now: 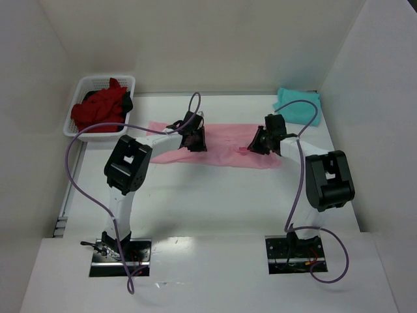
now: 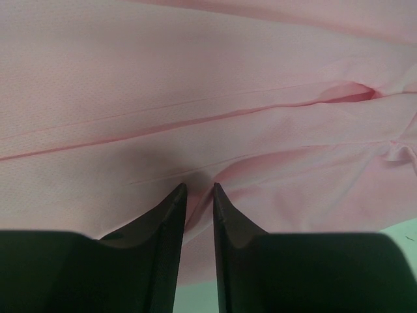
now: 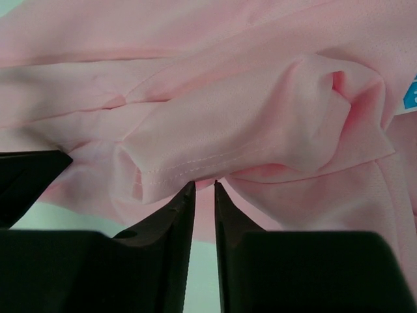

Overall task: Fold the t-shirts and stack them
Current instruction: Fold the other side of the tshirt into a rectangle

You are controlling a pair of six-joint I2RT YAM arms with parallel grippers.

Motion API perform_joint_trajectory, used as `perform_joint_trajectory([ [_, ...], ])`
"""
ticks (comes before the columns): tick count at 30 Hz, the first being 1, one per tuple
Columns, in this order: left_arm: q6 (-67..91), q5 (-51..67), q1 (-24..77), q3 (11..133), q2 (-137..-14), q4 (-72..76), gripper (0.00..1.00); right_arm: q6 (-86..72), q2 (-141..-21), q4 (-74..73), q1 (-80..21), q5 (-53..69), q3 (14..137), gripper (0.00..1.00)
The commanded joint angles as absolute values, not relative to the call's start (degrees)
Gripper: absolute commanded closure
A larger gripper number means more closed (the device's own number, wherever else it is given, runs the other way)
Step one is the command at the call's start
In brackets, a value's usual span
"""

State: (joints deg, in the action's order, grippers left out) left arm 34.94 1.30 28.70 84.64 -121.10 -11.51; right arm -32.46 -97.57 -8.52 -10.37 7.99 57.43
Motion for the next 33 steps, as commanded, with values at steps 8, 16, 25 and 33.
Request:
perform_joint_trajectory([
  [8, 34.8, 0.4, 28.4, 82.9, -123.7, -12.7, 0.7, -30.9, -105.3, -6.2, -10.7, 4.7, 67.2, 0.77],
  [16, 34.2, 1.6, 27.9, 82.4, -123.7, -12.5, 0.7, -30.8, -108.2, -6.1, -10.7, 1.8, 71.3, 0.4],
  [25, 33.7, 2.8, 27.3, 82.4, -124.3, -12.1, 0.7, -29.4, -114.3, -8.5, -10.7, 2.5, 79.7, 0.56],
  [33, 33.1, 3.3, 27.3, 82.4, -124.3, -12.1, 0.7, -29.0, -108.3, -11.0, -10.7, 0.1, 77.8, 0.18],
])
